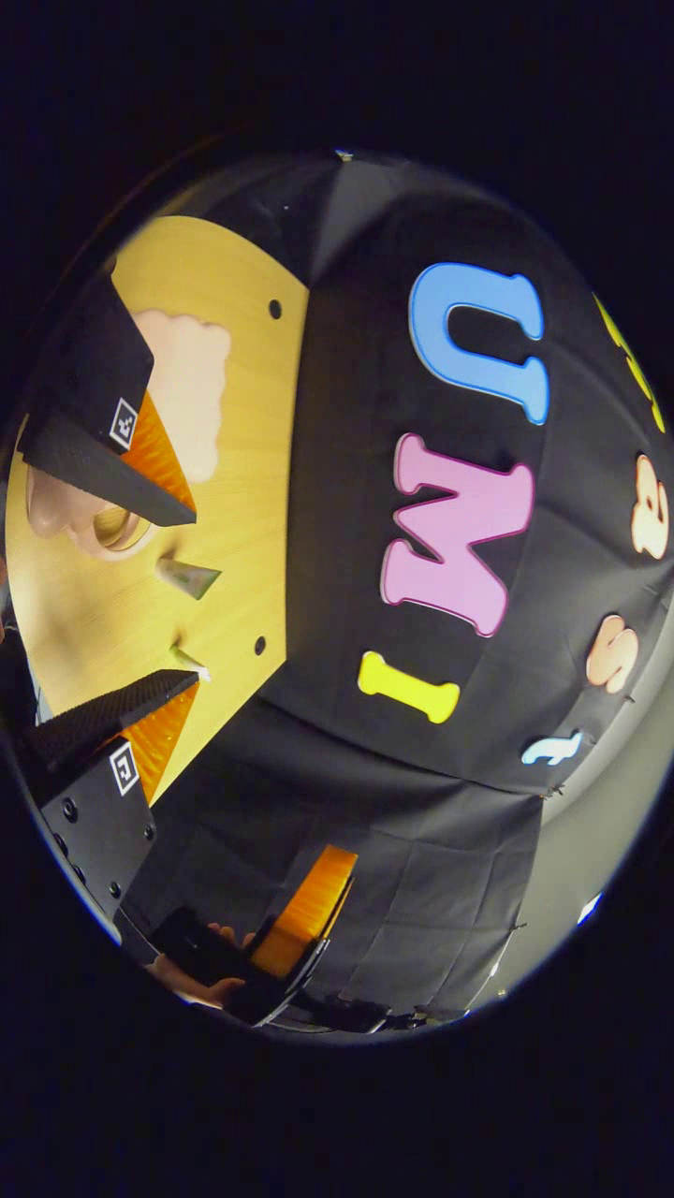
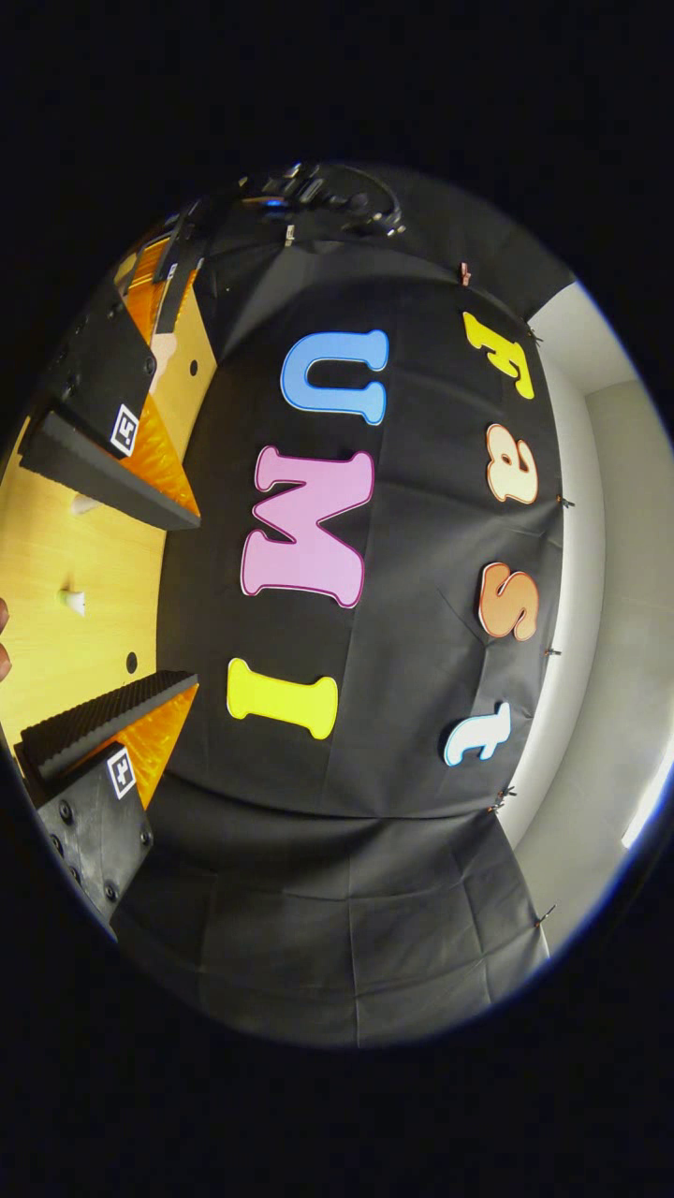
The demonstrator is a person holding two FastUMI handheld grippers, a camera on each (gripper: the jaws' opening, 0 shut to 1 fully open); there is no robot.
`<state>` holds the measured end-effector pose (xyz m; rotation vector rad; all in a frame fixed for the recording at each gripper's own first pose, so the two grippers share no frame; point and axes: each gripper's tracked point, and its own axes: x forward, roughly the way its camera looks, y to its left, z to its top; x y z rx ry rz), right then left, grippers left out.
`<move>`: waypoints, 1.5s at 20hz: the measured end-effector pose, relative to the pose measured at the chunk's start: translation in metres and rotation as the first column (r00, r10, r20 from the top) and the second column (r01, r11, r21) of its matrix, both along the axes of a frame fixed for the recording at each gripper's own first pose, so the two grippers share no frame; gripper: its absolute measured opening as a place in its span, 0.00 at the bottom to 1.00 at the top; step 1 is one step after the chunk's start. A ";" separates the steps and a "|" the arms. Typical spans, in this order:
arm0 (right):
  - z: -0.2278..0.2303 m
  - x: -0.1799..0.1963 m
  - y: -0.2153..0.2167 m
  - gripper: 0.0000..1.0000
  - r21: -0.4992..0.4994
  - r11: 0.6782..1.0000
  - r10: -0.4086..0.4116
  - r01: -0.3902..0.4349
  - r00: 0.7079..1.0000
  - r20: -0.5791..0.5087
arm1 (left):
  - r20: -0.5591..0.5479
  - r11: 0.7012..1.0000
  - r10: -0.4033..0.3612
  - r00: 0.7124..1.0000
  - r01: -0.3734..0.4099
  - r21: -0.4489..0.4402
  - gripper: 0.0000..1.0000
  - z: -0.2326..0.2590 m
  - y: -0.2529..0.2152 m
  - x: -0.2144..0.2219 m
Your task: First open the suitcase, pack the skin care products into it, and then close the suitcase.
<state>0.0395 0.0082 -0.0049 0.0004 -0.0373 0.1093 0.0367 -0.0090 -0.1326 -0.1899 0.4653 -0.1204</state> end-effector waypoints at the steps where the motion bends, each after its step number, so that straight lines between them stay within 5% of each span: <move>1: -0.004 0.005 -0.007 0.96 0.022 1.000 0.010 -0.010 1.000 0.001 | -0.055 1.000 -0.001 0.998 0.001 -0.008 0.97 -0.015 -0.006 0.006; 5: -0.031 0.021 -0.037 0.96 0.064 0.996 0.062 -0.060 0.997 -0.038 | -0.314 0.999 0.046 0.948 -0.036 0.039 0.97 -0.083 -0.016 0.032; 12: -0.080 0.044 -0.092 0.96 0.001 0.995 0.098 -0.098 0.991 -0.086 | -0.646 0.975 0.219 0.731 -0.191 0.115 0.97 -0.200 0.006 0.063; 15: -0.097 0.055 -0.109 0.96 -0.010 0.993 0.113 -0.115 0.986 -0.126 | -0.687 0.965 0.259 0.679 -0.215 0.151 0.94 -0.229 0.013 0.071; 18: -0.101 0.070 -0.117 0.96 0.011 0.990 0.139 -0.139 0.981 -0.137 | -0.689 0.961 0.274 0.671 -0.218 0.170 0.84 -0.240 0.014 0.078; 21: -0.104 0.085 -0.125 0.96 0.022 0.990 0.142 -0.140 0.980 -0.141 | -0.725 0.957 0.281 0.629 -0.244 0.159 0.79 -0.252 0.016 0.071; 22: -0.104 0.088 -0.126 0.96 0.029 0.990 0.143 -0.141 0.980 -0.138 | -0.719 0.949 0.307 0.624 -0.253 0.186 0.61 -0.250 0.024 0.069; 24: -0.106 0.092 -0.126 0.96 0.039 0.988 0.153 -0.149 0.979 -0.134 | -0.717 0.960 0.278 0.639 -0.218 0.177 0.19 -0.244 0.026 0.068; 27: -0.116 0.098 -0.118 0.96 0.020 0.985 0.170 -0.169 0.973 -0.154 | -0.679 0.962 0.270 0.683 -0.161 0.220 0.15 -0.217 0.025 0.074; 30: -0.110 0.103 -0.101 0.96 0.018 0.983 0.184 -0.183 0.972 -0.145 | -0.611 0.972 0.230 0.757 -0.145 0.185 0.13 -0.156 0.028 0.078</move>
